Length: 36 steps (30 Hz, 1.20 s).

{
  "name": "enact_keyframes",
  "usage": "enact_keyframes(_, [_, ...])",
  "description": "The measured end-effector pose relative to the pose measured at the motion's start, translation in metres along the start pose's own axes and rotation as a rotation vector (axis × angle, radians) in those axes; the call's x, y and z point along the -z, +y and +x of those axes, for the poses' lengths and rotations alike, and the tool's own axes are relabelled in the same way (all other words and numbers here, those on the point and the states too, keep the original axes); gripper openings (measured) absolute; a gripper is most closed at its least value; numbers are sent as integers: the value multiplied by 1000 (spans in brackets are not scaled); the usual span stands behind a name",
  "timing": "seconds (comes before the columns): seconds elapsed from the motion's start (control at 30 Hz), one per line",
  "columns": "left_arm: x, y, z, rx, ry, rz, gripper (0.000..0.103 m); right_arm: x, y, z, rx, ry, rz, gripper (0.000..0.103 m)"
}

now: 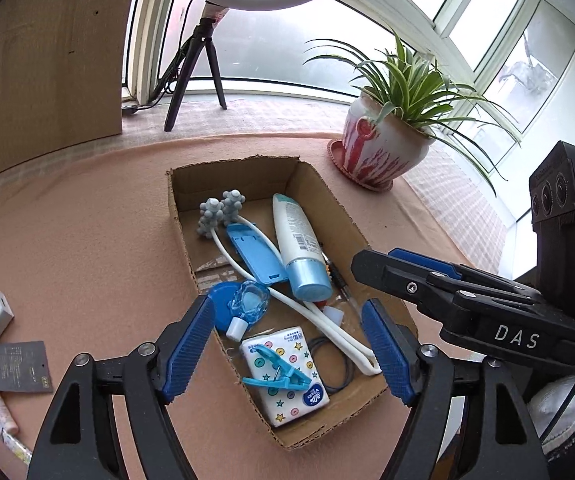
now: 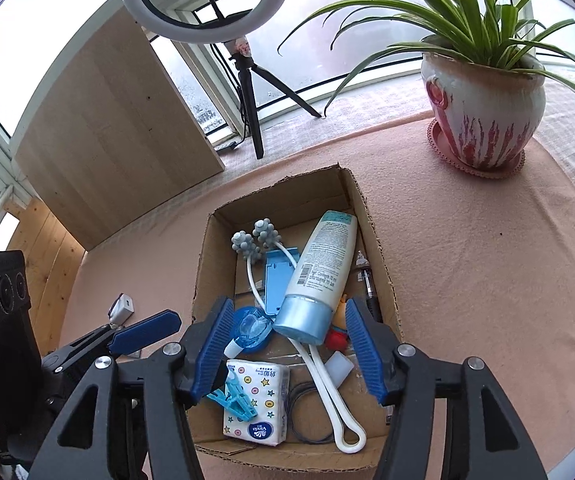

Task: Organize objects
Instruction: 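Carry the lotion tube with the right gripper into the box and release it, then move the left tool to the pink bottle and grasp it while the right tool approaches the lighter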

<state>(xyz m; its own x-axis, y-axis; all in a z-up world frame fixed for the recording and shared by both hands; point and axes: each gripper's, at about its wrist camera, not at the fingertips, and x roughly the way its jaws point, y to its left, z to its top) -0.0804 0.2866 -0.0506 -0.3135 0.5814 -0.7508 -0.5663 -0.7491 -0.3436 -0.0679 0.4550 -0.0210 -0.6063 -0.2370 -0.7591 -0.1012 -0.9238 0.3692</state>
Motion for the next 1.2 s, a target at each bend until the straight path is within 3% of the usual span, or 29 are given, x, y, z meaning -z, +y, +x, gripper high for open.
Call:
enact_keyframes(0.33, [51, 108, -57, -173, 25, -162, 81, 29, 51, -3, 11, -13, -126, 55])
enact_keyframes(0.5, [81, 174, -76, -300, 32, -271, 81, 47, 70, 4, 1, -48, -145, 61])
enact_keyframes(0.67, [106, 226, -85, -373, 68, -348, 81, 64, 87, 24, -42, 17, -141, 61])
enact_keyframes(0.87, [113, 252, -82, -409, 113, -324, 81, 83, 122, 48, -37, 130, -216, 63])
enact_keyframes(0.97, [113, 262, -78, -421, 127, -317, 80, 88, 135, 51, 28, 127, -263, 63])
enact_keyframes(1.2, [104, 264, -55, -447, 149, -286, 71, 84, 129, 42, 34, 79, -207, 63])
